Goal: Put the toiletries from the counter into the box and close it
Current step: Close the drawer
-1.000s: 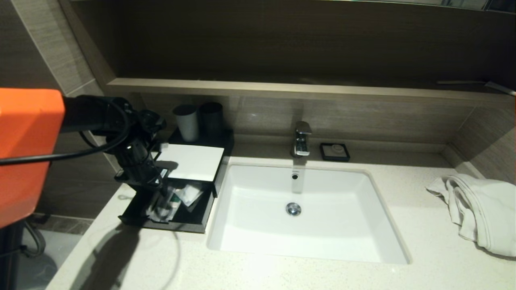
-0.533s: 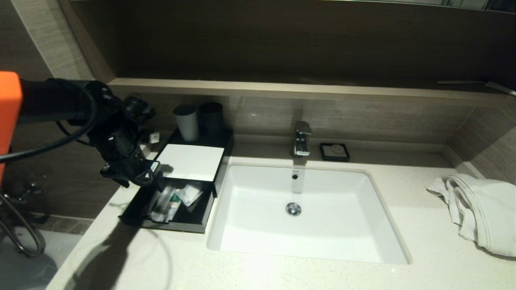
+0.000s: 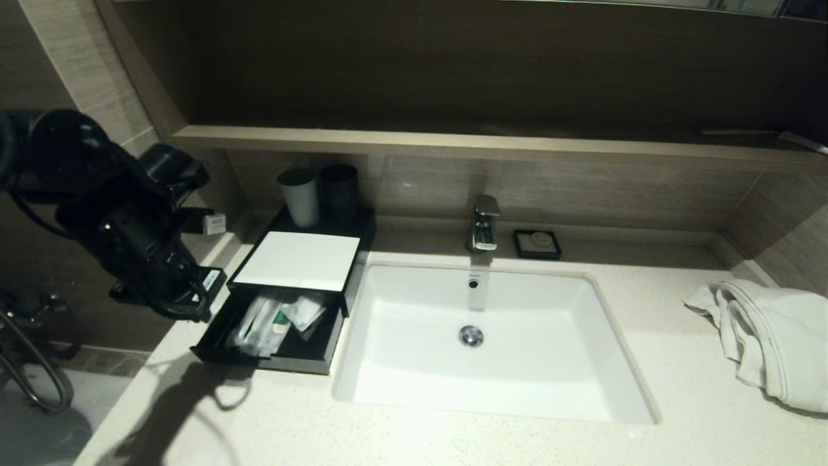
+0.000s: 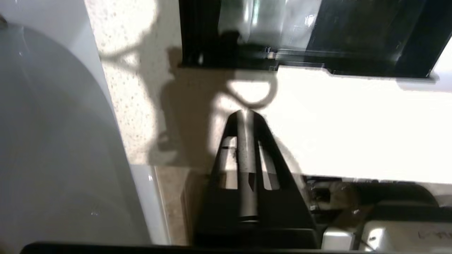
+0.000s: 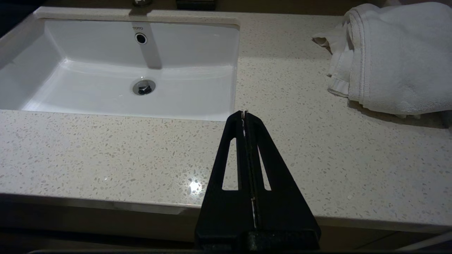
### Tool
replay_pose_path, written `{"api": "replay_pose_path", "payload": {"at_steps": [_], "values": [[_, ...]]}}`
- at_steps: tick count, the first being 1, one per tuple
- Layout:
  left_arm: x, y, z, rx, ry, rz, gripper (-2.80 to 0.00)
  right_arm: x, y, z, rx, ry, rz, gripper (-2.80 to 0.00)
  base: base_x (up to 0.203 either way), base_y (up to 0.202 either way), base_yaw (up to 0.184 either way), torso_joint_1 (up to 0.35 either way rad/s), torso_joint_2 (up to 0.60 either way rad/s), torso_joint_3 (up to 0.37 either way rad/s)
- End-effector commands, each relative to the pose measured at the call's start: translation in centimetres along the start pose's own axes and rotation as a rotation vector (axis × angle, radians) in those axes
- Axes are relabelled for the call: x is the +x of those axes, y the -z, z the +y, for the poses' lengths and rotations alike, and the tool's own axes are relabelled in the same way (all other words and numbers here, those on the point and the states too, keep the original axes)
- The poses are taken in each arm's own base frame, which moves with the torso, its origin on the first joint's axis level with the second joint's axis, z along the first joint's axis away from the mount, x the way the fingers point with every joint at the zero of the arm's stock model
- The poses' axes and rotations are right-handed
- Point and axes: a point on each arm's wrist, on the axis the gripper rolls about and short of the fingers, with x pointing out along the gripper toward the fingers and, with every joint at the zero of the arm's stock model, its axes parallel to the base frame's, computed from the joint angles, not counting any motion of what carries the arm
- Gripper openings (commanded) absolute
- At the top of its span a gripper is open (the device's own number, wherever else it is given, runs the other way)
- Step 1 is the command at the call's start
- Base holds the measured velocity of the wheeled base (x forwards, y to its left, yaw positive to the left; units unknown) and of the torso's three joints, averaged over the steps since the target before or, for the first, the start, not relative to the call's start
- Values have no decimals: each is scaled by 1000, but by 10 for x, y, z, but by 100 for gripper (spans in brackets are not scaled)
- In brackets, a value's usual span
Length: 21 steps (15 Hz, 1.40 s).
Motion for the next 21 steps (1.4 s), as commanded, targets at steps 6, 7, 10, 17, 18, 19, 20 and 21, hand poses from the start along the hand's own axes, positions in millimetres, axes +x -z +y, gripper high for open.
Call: {"api": "replay_pose_path", "payload": {"at_steps": [6,7,10,17,18,19,20,21], "values": [[21,40,2,-6,-4,84,-280,0,0,0,1,0,0,-280,0,0,0,0,0,0],[27,44,2,-7,-5,73,-280,0,0,0,1,0,0,-280,0,0,0,0,0,0],[30,54,2,0,-3,63,-280,0,0,0,1,0,0,-280,0,0,0,0,0,0],[46,49,1,-1,-1,42,-280,0,0,0,1,1,0,-280,0,0,0,0,0,0],[47,49,1,-1,-1,40,-280,0,0,0,1,1,0,-280,0,0,0,0,0,0],[49,47,1,-1,-1,38,-280,0,0,0,1,0,0,-280,0,0,0,0,0,0],[51,46,1,-1,-1,38,-280,0,0,0,1,0,0,-280,0,0,0,0,0,0],[52,46,1,-1,-1,37,-280,0,0,0,1,-1,0,-280,0,0,0,0,0,0]]}}
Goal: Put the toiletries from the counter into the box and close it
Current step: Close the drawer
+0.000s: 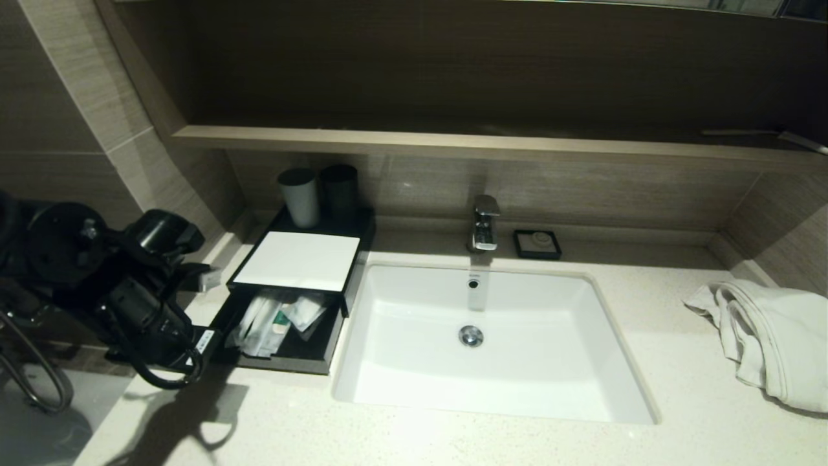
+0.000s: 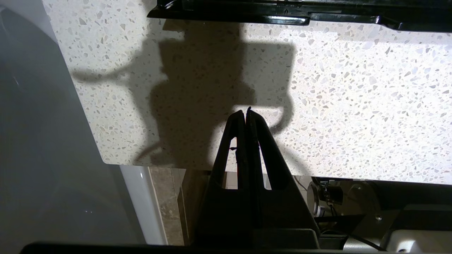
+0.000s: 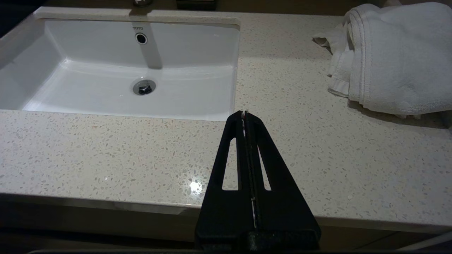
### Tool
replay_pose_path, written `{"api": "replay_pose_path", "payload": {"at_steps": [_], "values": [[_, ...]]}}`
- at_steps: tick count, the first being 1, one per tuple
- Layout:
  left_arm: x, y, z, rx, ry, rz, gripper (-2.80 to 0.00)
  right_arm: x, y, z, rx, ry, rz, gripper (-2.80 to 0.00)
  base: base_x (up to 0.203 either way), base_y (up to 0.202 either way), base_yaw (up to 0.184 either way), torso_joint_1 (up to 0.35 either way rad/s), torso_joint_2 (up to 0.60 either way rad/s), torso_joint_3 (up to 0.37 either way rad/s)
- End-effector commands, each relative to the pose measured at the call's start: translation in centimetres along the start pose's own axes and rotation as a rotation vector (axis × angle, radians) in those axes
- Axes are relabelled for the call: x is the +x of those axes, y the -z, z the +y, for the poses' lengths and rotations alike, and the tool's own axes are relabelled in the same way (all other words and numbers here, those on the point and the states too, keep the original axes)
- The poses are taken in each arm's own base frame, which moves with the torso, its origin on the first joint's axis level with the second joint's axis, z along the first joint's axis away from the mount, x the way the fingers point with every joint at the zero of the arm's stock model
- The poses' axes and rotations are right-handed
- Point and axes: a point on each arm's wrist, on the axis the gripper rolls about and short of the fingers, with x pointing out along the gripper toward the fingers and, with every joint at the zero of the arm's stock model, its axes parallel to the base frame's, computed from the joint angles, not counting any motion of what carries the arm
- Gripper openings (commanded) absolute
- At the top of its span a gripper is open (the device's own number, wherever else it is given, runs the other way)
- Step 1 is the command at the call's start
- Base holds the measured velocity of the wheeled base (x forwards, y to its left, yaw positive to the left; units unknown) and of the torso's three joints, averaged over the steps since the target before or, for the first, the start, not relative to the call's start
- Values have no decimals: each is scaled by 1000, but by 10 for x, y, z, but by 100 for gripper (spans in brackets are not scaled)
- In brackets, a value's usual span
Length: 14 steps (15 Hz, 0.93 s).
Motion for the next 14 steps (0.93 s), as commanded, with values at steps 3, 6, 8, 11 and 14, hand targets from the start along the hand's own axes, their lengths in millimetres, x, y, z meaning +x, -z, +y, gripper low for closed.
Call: {"api": "replay_pose_path", "payload": {"at_steps": [3,6,8,11,14], "values": [[6,-2,0,1,-1,17,-280,0,0,0,0,1,0,-280,0,0,0,0,0,0],[13,-7,0,0,-1,5,-280,0,0,0,0,1,0,-280,0,0,0,0,0,0],[16,-10,0,-1,-1,-3,-280,0,0,0,0,1,0,-280,0,0,0,0,0,0],[19,-12,0,-2,2,-11,-280,0,0,0,0,1,0,-280,0,0,0,0,0,0],[22,-11,0,-1,2,0,-280,0,0,0,0,0,0,-280,0,0,0,0,0,0]]}}
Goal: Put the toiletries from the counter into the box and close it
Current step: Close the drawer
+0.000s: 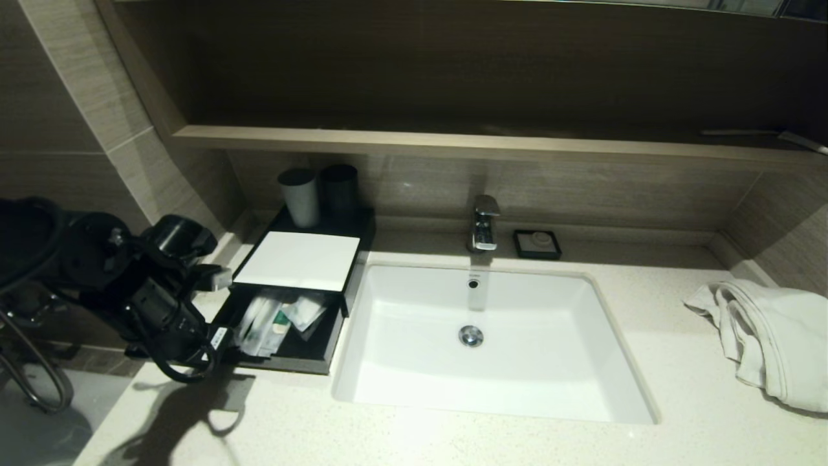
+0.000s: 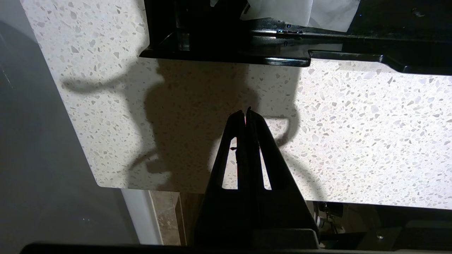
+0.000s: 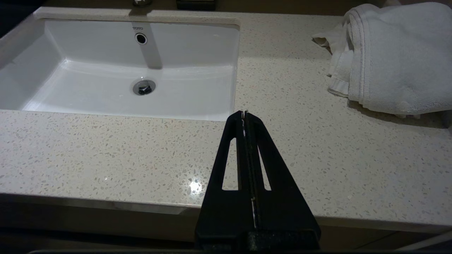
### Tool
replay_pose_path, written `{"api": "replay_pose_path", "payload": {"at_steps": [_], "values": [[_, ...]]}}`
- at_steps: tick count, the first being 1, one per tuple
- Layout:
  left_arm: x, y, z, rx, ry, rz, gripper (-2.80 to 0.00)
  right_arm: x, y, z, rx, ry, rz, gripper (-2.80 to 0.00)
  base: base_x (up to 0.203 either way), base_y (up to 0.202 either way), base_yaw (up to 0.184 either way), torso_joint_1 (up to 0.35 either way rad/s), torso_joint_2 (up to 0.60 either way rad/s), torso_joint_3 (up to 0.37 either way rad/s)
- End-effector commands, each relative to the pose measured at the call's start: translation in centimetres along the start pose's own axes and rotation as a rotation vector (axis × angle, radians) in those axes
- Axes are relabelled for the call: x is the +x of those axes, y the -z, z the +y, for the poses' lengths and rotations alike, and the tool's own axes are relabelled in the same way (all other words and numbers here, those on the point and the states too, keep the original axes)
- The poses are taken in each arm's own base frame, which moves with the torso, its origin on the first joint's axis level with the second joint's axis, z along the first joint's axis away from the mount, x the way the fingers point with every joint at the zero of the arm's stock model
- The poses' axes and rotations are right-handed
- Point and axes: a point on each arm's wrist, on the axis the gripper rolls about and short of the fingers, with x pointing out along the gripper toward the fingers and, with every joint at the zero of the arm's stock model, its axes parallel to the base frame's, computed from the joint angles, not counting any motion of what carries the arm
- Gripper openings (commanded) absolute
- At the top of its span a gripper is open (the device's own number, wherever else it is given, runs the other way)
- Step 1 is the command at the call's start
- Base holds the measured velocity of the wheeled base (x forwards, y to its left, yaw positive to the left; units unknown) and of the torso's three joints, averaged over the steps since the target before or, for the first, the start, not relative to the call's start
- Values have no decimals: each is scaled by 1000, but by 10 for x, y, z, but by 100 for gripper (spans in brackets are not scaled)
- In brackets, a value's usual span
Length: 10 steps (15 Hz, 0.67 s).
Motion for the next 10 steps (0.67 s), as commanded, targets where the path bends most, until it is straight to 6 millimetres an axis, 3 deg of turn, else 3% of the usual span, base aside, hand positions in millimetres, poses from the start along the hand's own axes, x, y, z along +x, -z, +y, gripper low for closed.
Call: {"api": "replay_pose_path", "payload": {"at_steps": [1,10], "values": [[3,1,0,1,0,14,-280,0,0,0,0,1,0,-280,0,0,0,0,0,0],[15,-6,0,-6,1,-3,-280,0,0,0,0,1,0,-280,0,0,0,0,0,0]]}}
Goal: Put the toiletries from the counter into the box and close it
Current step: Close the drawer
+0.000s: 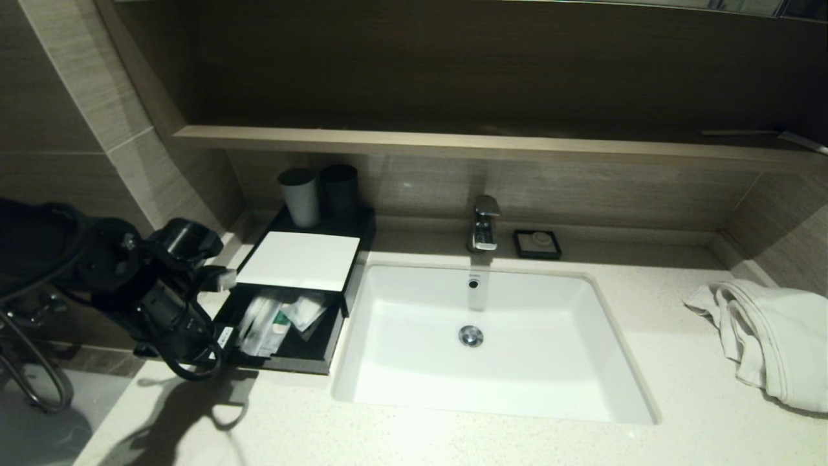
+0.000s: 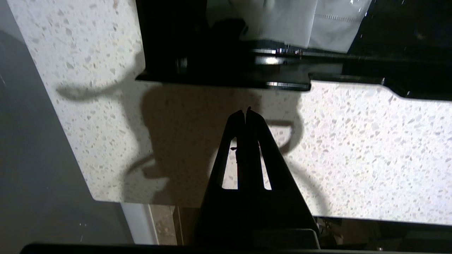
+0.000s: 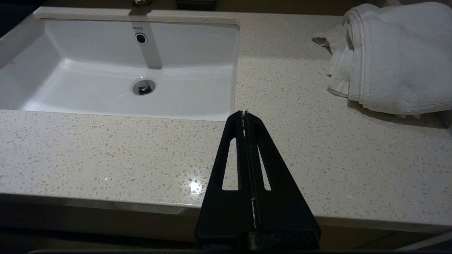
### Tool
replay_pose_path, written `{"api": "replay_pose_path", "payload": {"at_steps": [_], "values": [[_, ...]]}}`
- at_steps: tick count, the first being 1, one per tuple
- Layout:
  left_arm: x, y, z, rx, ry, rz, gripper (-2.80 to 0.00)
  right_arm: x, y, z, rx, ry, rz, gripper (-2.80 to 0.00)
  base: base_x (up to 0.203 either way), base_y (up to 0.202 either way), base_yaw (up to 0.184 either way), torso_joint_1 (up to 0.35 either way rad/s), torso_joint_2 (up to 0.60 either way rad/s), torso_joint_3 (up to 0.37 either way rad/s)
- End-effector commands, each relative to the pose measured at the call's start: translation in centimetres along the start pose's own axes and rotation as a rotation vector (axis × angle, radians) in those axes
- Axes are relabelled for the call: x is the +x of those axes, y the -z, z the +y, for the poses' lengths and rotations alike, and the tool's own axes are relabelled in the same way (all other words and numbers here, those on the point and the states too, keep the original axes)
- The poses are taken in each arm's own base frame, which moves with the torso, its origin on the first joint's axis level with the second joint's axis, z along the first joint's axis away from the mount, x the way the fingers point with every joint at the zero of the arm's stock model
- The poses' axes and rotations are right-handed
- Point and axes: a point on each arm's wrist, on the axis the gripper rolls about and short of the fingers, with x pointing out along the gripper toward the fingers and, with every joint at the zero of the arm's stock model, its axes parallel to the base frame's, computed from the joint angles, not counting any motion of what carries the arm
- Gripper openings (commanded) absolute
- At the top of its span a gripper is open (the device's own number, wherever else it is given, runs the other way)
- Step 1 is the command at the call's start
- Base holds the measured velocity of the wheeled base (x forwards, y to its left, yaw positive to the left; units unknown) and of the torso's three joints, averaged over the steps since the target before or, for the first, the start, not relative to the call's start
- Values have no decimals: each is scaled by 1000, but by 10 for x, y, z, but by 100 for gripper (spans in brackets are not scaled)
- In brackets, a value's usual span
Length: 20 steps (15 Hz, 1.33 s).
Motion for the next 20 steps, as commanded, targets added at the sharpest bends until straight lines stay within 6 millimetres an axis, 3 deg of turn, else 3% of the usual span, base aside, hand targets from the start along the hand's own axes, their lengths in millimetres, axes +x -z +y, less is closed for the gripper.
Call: {"api": "replay_pose_path", "payload": {"at_steps": [1,20], "values": [[5,-1,0,0,0,10,-280,0,0,0,0,0,0,-280,0,0,0,0,0,0],[32,-31,0,-22,-10,-144,-280,0,0,0,0,0,0,-280,0,0,0,0,0,0]]}}
